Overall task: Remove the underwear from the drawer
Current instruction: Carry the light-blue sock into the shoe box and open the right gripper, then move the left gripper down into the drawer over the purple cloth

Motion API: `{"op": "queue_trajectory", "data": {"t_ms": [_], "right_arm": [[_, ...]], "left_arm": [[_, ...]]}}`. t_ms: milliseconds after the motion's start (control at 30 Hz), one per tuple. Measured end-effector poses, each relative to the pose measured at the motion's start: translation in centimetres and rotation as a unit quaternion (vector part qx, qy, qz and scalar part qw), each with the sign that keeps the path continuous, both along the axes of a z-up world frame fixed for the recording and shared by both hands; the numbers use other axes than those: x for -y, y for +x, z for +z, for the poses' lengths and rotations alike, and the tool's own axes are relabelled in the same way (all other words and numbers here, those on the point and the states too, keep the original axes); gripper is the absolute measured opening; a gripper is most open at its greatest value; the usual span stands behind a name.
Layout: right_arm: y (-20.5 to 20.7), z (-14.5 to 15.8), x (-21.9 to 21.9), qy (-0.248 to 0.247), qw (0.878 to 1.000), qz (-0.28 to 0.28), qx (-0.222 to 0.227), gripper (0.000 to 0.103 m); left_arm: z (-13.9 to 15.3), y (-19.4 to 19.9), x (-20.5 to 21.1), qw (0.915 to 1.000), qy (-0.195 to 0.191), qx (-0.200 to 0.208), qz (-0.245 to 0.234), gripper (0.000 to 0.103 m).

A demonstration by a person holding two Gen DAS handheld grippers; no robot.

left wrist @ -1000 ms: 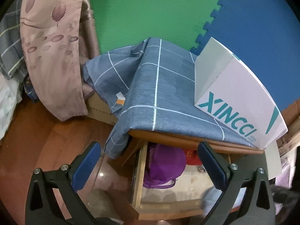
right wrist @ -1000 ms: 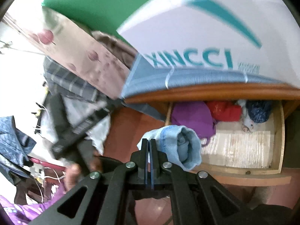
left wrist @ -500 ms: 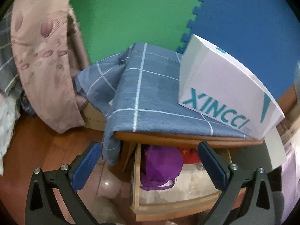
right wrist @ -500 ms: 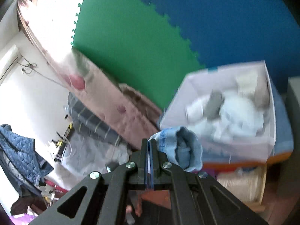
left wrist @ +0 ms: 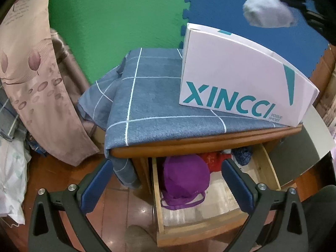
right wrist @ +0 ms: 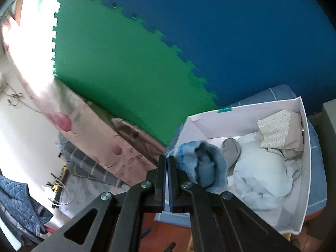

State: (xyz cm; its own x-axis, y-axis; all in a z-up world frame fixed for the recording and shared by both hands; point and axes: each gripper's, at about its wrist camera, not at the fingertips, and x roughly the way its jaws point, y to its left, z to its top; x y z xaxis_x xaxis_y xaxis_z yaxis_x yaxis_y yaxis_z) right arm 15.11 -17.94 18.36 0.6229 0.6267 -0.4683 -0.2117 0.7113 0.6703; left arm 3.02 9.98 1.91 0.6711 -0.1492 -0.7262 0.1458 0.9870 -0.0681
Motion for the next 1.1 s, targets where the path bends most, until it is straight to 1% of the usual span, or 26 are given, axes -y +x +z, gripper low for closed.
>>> {"op": "queue_trajectory", "data": {"t_ms": [100,233,367,433,467,500,567,633,667,700,733,800,833,867,967,1033,1100], "right_arm": [[1.7,-1.2,-0.6,-0.008,1.0,0.0,-0.016,0.001],[3.2,-3.0,-1.3,-0.026,0.999,0.001,-0.034,0.001],[4.2,-4.5,-1.7,-0.045,0.998,0.0,-0.051,0.005],[4.5,-4.9,-1.9,-0.058,0.997,0.001,-0.06,0.005],[4.5,-5.0,-1.9,-0.071,0.995,-0.003,-0.063,0.008],[4.4,-5.0,-2.0,-0.084,0.994,-0.007,-0.063,0.017],[4.0,-4.7,-1.9,-0.107,0.993,-0.013,-0.051,0.027],[3.0,-4.0,-1.3,-0.102,0.994,-0.025,-0.022,0.027],[2.2,-3.5,-0.8,-0.091,0.995,-0.029,-0.001,0.027],[0.8,-3.0,-0.2,-0.068,0.997,-0.027,0.029,0.027],[0.0,-2.6,0.1,-0.057,0.997,-0.025,0.044,0.027],[-3.4,-2.2,0.8,-0.036,0.995,-0.016,0.09,0.027],[-4.5,-2.3,1.0,-0.035,0.994,-0.014,0.101,0.027],[-6.6,-2.7,1.4,-0.038,0.993,-0.013,0.114,0.027],[-10.5,-4.5,2.6,-0.046,0.992,-0.019,0.12,0.027],[-13.2,-6.4,4.1,-0.053,0.992,-0.036,0.11,0.027],[-15.5,-9.1,6.6,-0.051,0.993,-0.063,0.084,0.028]], "left_arm": [[-0.2,0.3,0.0,0.9999,0.007,-0.009,0.002,0.102],[-0.3,0.2,0.4,0.9999,0.013,-0.007,-0.001,0.102],[-0.4,0.1,0.8,0.9995,0.03,-0.007,-0.004,0.102],[-0.5,0.1,1.1,0.9993,0.037,-0.008,-0.005,0.102],[-0.5,0.1,1.2,0.9991,0.042,-0.007,-0.007,0.102],[-0.5,0.1,1.3,0.9989,0.046,-0.007,-0.007,0.102],[-0.6,0.1,1.5,0.9986,0.052,-0.007,-0.008,0.102],[-0.6,0.1,1.6,0.9984,0.054,-0.007,-0.009,0.102],[-0.6,0.1,1.6,0.9984,0.056,-0.008,-0.009,0.102],[-0.6,0.1,1.6,0.9983,0.057,-0.008,-0.009,0.102],[-0.7,0.1,1.6,0.9983,0.057,-0.008,-0.009,0.102],[-0.7,0.1,1.6,0.9983,0.057,-0.012,-0.009,0.102],[-0.8,0.1,1.6,0.9983,0.057,-0.013,-0.009,0.102],[-0.8,0.1,1.7,0.9982,0.058,-0.015,-0.009,0.102],[-1.0,0.1,1.9,0.9976,0.066,-0.018,-0.011,0.102],[-1.3,0.2,2.2,0.9971,0.071,-0.021,-0.014,0.102],[-1.6,0.2,2.6,0.9962,0.08,-0.027,-0.02,0.102]]}}
